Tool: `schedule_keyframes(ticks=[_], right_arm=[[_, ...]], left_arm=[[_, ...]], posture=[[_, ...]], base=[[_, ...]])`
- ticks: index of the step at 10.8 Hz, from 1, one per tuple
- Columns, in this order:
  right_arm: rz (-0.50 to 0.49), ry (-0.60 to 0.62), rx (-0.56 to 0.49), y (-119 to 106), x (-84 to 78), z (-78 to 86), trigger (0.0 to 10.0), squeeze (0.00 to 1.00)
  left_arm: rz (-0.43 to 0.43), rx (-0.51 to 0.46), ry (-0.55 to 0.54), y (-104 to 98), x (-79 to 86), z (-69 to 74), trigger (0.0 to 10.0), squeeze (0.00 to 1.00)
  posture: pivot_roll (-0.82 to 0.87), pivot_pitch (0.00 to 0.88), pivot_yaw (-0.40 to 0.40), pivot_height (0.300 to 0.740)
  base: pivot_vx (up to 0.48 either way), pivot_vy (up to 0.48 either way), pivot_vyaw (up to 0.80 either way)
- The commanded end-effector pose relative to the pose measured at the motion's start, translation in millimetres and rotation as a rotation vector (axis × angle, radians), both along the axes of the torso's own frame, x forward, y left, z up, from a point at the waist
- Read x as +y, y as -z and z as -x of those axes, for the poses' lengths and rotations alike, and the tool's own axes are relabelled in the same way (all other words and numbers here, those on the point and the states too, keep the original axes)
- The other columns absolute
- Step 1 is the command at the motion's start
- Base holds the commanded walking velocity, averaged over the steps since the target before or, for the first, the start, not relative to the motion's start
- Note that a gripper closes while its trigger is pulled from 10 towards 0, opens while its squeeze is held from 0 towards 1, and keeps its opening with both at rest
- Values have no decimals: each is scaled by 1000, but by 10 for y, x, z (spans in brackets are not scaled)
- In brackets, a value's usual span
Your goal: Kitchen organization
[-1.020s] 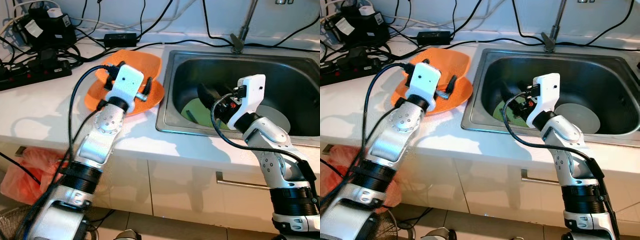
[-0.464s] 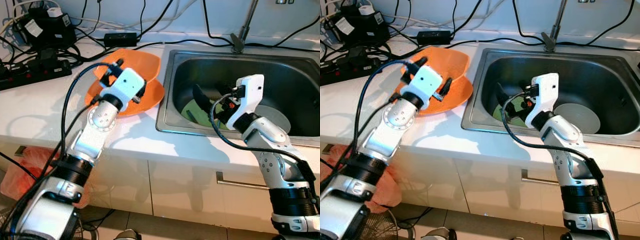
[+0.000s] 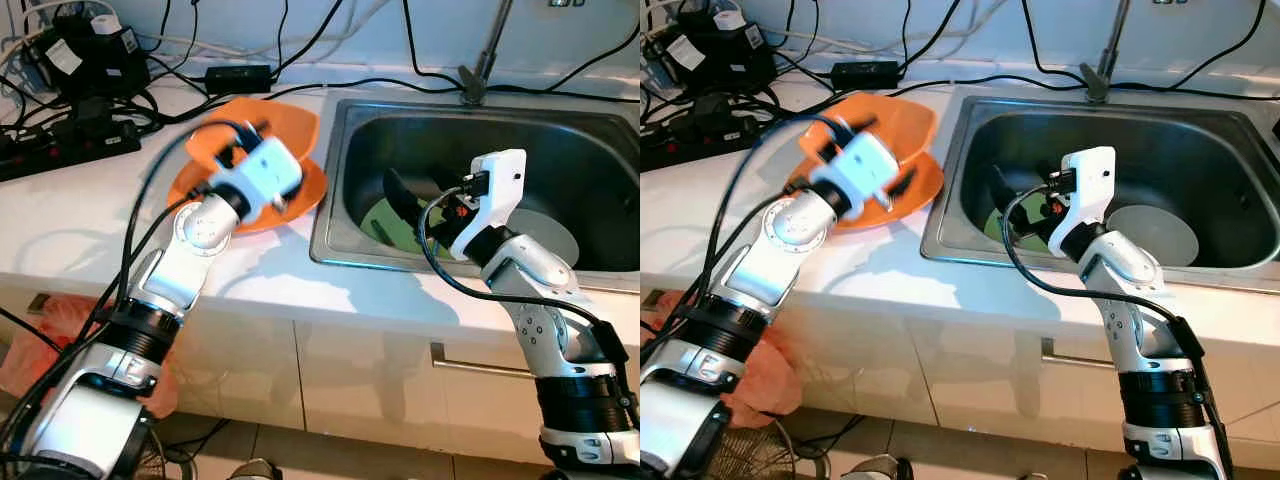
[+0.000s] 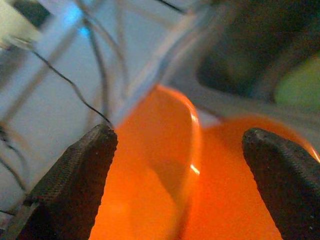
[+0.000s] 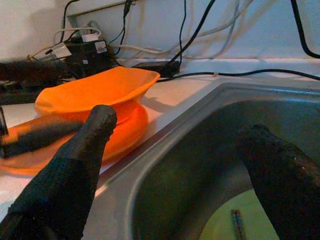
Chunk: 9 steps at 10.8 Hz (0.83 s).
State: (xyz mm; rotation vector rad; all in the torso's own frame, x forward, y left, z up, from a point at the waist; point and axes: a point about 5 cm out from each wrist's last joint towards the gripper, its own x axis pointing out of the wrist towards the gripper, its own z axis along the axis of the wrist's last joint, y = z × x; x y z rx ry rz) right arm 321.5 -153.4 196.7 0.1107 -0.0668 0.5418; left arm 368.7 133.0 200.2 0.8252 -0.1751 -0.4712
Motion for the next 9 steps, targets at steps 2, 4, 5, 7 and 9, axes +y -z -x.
schedule_keyframes(ticks=[2, 4, 5, 7, 9], right_arm=[[-4, -3, -15, -43, 16, 9, 10000, 0], [-10, -1, -12, -42, 19, 23, 10000, 0], [-11, 2, -12, -44, 9, 26, 10000, 0], [-14, 5, -11, -43, 8, 27, 10000, 0], [-19, 7, -11, -42, 10, 24, 10000, 0]], left_arm=[[-87, 78, -20, 99, 135, -63, 10000, 0], [-133, 118, -101, 113, 363, -154, 10000, 0], [-150, 114, -130, 90, 434, -187, 10000, 0], [-147, 133, -156, 75, 510, -229, 0, 0], [-144, 139, -150, 75, 526, -244, 0, 0]], posture=[[58, 63, 48, 740], [54, 62, 52, 740], [54, 63, 54, 740], [54, 63, 56, 740], [54, 62, 57, 740]], base=[[0, 0, 0], [0, 0, 0], [0, 0, 0], [0, 0, 0], [0, 0, 0]])
